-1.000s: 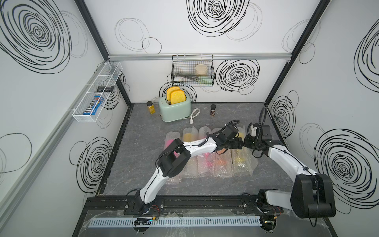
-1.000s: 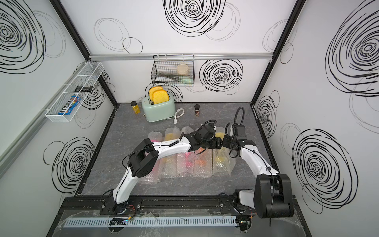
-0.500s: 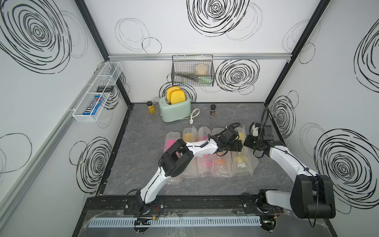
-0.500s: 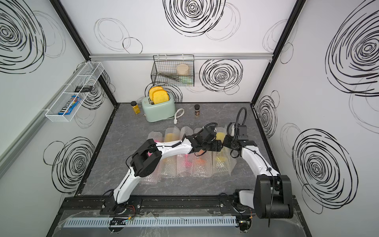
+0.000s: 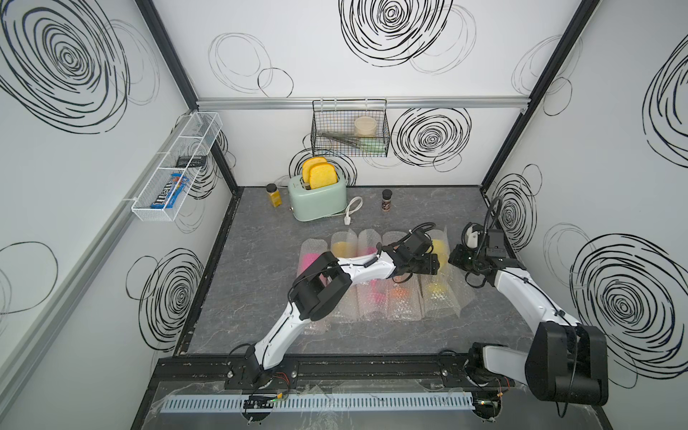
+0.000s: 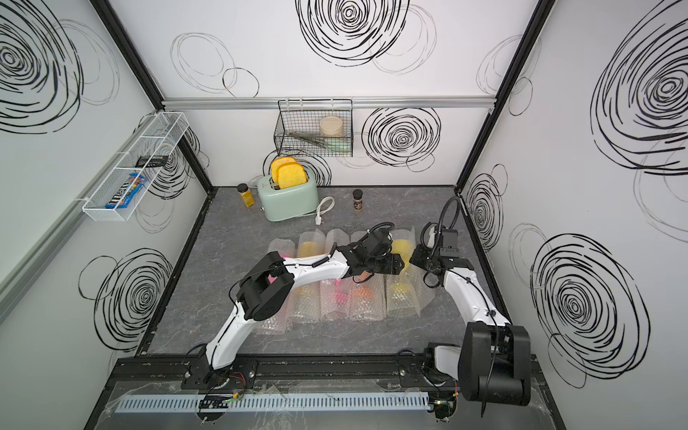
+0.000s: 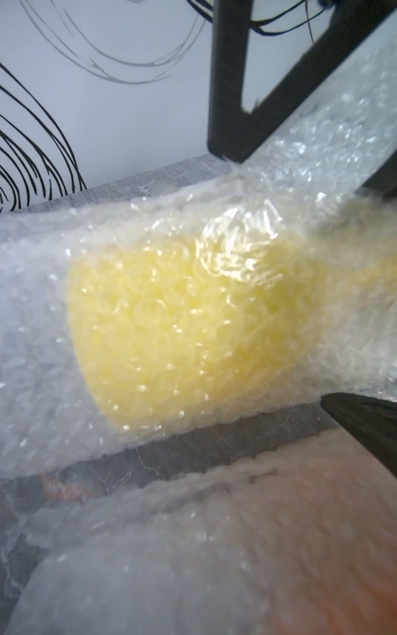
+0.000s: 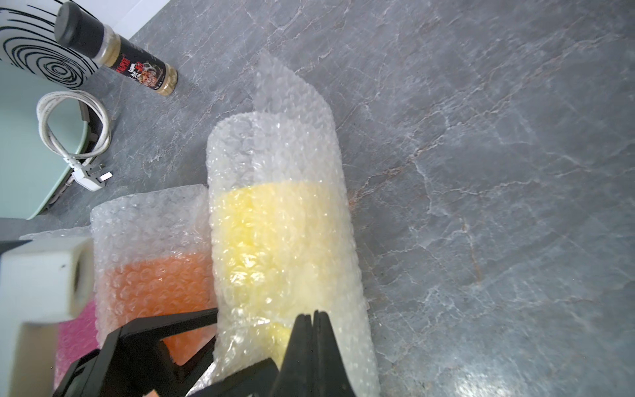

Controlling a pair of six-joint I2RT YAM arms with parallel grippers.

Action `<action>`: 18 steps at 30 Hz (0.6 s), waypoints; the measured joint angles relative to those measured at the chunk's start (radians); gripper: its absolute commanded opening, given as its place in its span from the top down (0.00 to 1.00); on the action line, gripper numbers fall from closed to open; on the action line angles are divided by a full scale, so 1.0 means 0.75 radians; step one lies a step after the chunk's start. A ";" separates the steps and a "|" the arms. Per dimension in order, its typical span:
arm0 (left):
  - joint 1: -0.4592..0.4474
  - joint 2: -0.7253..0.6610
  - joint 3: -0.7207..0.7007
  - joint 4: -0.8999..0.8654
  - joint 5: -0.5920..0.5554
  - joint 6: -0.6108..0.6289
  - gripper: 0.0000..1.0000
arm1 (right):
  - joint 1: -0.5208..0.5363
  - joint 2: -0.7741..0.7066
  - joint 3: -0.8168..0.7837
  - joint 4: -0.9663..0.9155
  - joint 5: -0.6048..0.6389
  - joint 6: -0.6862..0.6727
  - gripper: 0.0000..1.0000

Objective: Unpack wine glasses from bubble wrap
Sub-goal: Unwrap the bubble wrap at the center of the board.

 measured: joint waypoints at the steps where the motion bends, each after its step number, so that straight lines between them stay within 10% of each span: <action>1: 0.001 0.000 -0.003 0.004 0.000 -0.001 0.26 | -0.007 -0.013 -0.006 0.001 -0.006 0.005 1.00; 18: 0.008 0.000 -0.018 0.022 0.005 -0.004 0.27 | 0.124 -0.001 -0.034 0.038 0.057 -0.046 0.81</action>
